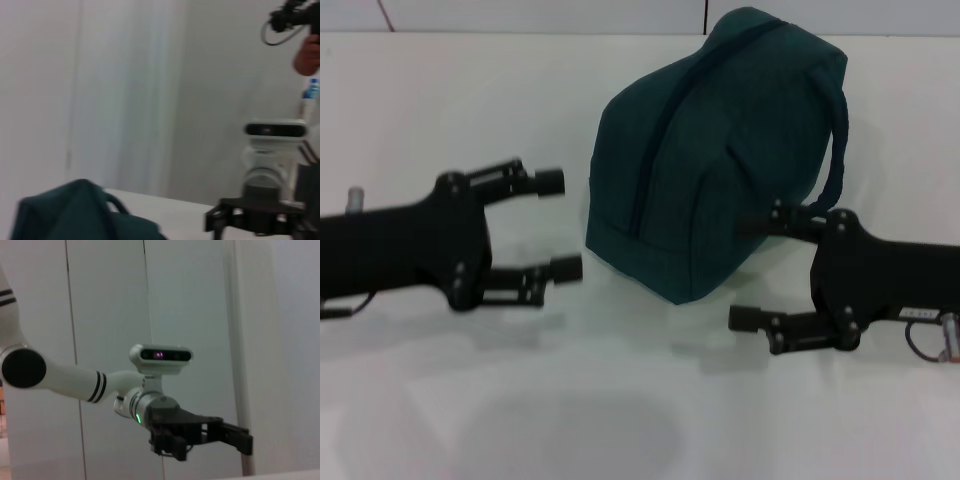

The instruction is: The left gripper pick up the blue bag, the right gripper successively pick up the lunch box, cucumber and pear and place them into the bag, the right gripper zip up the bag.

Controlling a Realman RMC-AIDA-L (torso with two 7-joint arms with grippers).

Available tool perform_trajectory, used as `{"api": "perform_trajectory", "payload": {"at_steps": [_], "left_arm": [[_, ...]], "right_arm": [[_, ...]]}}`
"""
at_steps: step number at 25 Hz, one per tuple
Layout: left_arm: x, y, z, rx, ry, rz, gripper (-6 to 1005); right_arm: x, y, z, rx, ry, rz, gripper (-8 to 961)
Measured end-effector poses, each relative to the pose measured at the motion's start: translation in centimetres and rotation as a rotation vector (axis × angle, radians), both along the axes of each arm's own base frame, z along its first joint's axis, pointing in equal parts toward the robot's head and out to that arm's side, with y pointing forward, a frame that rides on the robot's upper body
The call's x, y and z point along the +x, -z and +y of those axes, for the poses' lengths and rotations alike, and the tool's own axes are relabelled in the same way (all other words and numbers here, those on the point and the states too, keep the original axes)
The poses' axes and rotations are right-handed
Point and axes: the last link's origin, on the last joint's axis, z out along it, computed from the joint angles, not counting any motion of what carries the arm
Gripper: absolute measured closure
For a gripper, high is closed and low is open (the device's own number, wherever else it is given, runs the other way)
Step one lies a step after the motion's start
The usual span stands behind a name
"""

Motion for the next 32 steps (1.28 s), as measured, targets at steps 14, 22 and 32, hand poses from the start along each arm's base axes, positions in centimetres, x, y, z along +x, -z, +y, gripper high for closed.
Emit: {"api": "perform_trajectory", "payload": {"at_steps": [14, 22, 32], "left_arm": [[-0.5, 0.6, -1.1, -0.050, 0.012, 0.014, 105], [-0.5, 0.8, -1.1, -0.052, 0.016, 0.017, 105], [-1.0, 0.8, -1.4, -0.035, 0.024, 0.020, 105]], "right_arm": [[0.5, 1.0, -0.4, -0.020, 0.000, -0.056, 67], [0.5, 1.0, -0.4, -0.020, -0.001, -0.059, 67], [0.4, 1.5, -0.6, -0.038, -0.017, -0.079, 67]]}}
